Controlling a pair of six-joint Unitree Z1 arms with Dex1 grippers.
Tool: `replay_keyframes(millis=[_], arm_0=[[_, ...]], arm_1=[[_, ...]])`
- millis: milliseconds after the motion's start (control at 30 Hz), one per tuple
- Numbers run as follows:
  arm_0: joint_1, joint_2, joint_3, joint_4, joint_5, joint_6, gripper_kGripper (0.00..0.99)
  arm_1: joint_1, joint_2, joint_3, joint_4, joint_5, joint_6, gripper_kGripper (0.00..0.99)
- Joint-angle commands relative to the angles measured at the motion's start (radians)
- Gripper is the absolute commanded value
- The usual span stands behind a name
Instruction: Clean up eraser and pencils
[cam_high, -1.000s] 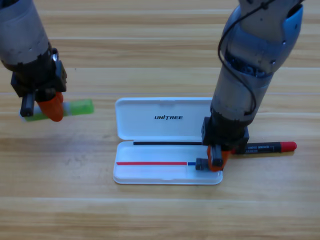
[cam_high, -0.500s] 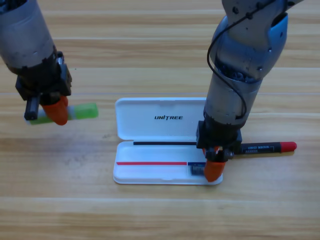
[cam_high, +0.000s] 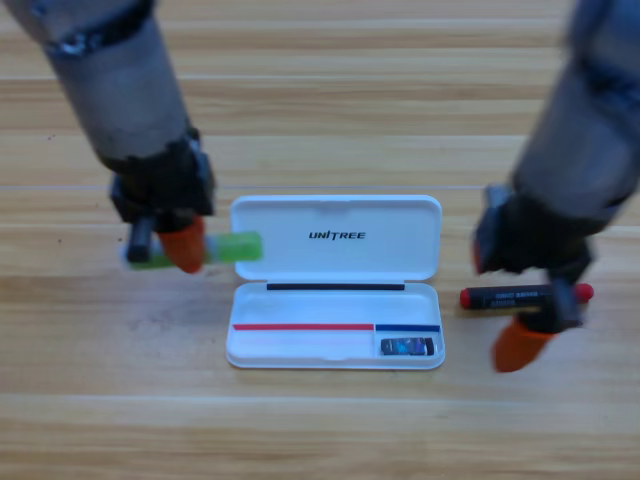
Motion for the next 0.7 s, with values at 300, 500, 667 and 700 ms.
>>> replay_keyframes(millis=[300, 500, 667, 700], arm_0=[[-0.104, 0.268, -0.13, 0.003, -0.041, 0.002, 0.0], [-0.113, 0.315, -0.16, -0.002, -0.045, 0.003, 0.0], [-0.118, 0.334, -0.167, -0.008, -0.048, 0.0, 0.0], [-0.119, 0.337, -0.169, -0.008, -0.049, 0.0, 0.0]], arm_1=[[-0.305, 0.155, 0.093, -0.178, -0.053, -0.251, 0.977], [-0.321, 0.253, 0.055, -0.207, -0.063, -0.301, 0.946], [-0.321, 0.276, 0.047, -0.209, -0.04, -0.316, 0.922], [-0.321, 0.279, 0.047, -0.21, -0.035, -0.318, 0.922]])
